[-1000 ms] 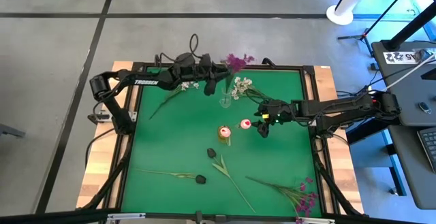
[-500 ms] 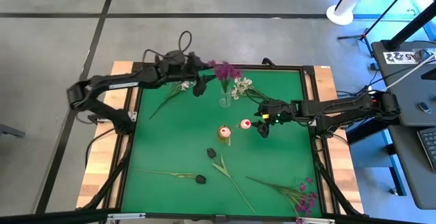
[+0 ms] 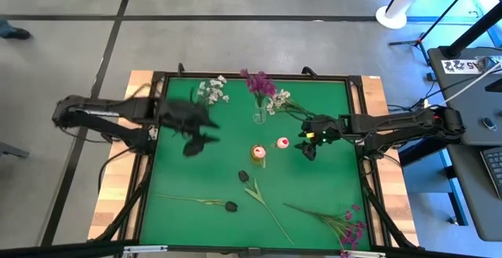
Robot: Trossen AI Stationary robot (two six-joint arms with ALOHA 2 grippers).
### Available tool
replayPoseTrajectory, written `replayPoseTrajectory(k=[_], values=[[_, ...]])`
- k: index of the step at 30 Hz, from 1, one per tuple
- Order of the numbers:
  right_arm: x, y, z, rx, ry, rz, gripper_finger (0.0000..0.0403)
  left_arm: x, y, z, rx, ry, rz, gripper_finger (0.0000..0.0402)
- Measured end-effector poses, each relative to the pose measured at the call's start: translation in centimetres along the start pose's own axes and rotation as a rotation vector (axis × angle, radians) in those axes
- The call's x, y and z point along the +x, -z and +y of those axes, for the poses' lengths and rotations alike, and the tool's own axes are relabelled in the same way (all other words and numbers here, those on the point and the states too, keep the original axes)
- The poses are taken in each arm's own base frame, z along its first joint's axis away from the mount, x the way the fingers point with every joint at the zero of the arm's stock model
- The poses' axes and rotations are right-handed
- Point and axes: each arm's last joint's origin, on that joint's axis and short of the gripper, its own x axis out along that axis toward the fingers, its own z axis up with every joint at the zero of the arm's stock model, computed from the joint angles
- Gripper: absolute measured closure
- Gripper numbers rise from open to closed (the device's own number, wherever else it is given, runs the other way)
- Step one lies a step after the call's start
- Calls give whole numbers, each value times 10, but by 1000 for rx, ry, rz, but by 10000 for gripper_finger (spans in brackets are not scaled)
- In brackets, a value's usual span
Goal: Sort flowers into vase by color
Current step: Put the left black tulip into the transparent vase
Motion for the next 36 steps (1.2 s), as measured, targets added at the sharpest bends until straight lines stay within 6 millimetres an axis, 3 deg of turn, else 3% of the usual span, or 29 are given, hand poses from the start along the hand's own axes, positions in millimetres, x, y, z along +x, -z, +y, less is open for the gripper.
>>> replayPoseTrajectory(k=[5,10,13,18,24,36], values=[[-1,-1,0,0,-3,-6,139,20,43,-48,-11,-42,340,189],[-1,-1,0,-1,-4,-7,139,40,79,-97,70,-5,515,190],[-1,-1,0,-1,-5,-7,139,52,98,-116,99,-26,594,190],[0,-1,1,-2,-12,-4,139,78,127,-134,121,-79,685,190],[0,-1,1,-2,-13,-4,139,107,146,-155,115,15,691,190],[0,-1,1,-2,-16,-12,139,122,163,-157,137,-20,747,206]])
